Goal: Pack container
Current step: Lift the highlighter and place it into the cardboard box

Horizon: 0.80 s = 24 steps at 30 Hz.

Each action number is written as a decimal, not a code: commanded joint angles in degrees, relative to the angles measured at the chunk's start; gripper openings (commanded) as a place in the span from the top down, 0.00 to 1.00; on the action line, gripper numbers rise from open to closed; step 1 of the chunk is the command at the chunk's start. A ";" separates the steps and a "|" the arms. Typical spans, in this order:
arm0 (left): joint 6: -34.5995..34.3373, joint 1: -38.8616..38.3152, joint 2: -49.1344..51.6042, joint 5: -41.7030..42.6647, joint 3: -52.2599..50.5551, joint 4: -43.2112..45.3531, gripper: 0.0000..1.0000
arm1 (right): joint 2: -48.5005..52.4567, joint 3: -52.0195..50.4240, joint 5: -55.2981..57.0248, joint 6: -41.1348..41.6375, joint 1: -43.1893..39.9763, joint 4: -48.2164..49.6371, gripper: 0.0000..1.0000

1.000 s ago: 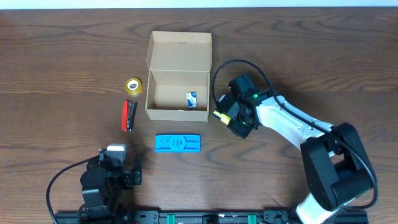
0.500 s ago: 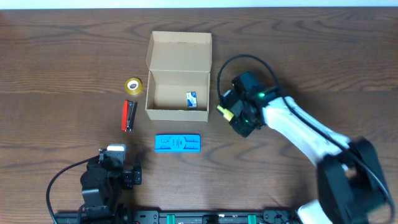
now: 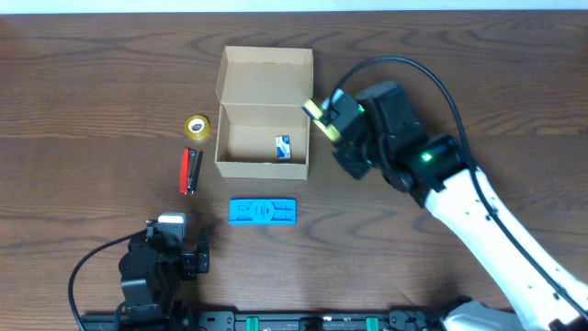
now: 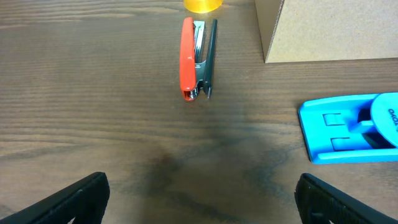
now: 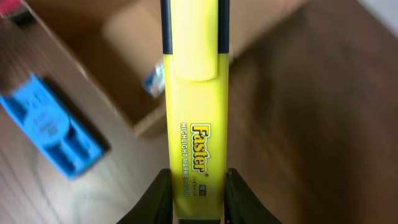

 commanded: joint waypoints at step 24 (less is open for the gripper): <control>0.76 0.33 -0.35 -0.39 -0.52 -1.36 0.05 | 34.49 20.13 -1.03 -2.25 7.65 -1.14 0.74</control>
